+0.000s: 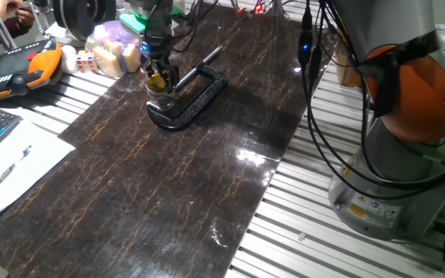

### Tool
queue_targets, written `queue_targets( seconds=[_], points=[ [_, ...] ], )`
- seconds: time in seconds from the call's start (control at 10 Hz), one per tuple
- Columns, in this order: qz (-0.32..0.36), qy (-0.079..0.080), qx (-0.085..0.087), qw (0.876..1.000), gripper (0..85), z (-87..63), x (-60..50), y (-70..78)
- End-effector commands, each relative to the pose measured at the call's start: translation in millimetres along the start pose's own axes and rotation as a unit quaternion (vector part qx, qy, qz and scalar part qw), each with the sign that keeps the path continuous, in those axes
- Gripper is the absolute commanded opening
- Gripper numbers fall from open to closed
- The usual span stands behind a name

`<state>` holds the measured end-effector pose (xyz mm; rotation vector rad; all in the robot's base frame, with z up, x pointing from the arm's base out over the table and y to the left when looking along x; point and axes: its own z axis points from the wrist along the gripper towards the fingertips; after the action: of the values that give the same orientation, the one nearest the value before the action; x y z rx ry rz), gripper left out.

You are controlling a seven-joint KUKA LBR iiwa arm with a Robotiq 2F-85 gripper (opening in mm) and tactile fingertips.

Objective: Unscrew the lid from the jar

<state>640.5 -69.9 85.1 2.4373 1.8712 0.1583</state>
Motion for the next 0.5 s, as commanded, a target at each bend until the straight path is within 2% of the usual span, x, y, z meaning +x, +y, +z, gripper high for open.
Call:
queue_targets(
  seconds=[0.0,0.4],
  points=[
    [-0.008,-0.001,-0.001,1.0,0.7,0.2,0.1,-0.1],
    [-0.024,0.004,0.003,1.0,0.7,0.5,0.4,-0.1]
  ],
)
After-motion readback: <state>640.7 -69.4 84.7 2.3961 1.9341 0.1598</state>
